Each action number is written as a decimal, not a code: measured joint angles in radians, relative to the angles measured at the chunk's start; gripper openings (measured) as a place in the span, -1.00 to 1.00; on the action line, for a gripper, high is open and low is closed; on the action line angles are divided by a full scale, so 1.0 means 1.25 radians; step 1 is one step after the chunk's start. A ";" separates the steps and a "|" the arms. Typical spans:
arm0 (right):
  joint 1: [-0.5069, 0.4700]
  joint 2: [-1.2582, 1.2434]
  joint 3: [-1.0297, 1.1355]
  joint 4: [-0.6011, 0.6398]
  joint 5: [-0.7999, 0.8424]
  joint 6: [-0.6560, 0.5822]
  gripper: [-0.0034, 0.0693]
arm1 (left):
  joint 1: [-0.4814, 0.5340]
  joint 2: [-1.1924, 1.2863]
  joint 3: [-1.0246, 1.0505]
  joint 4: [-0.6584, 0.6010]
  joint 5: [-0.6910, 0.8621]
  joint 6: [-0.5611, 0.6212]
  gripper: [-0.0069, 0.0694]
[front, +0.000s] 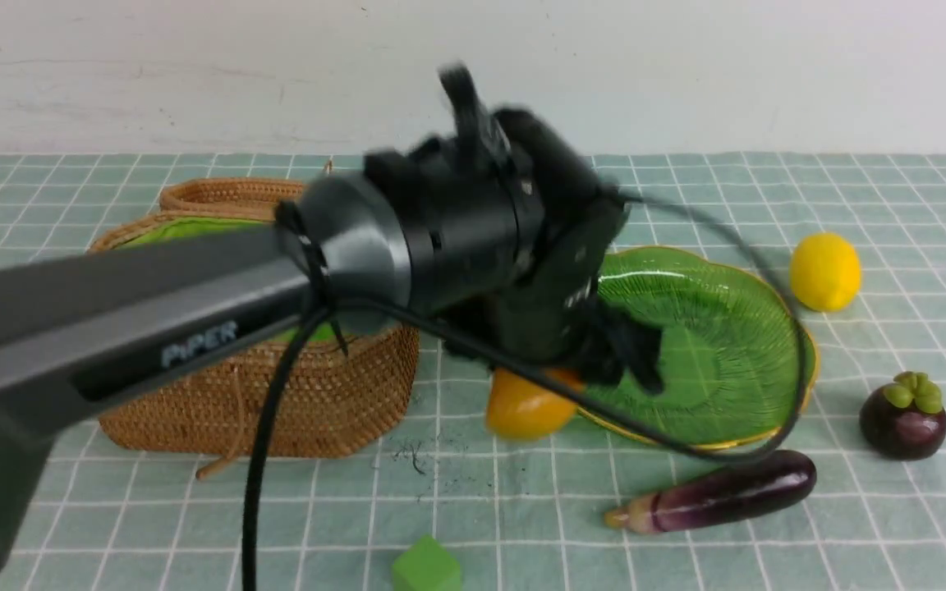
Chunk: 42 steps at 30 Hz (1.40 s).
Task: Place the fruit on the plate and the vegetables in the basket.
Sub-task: Grab the mango with your left arm and place it on the right plate, then use the left arm to grab a carrot and put it into the left basket
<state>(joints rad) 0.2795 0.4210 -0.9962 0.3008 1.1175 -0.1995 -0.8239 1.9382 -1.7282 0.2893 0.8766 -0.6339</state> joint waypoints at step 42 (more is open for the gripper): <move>0.000 0.082 0.000 0.010 -0.015 0.046 -0.46 | 0.066 0.099 -0.218 -0.048 0.118 0.330 -0.85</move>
<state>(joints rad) 0.2795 0.5239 -0.9962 0.3139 1.0988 -0.1423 -0.7419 2.0625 -2.0009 0.2287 1.0243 -0.2214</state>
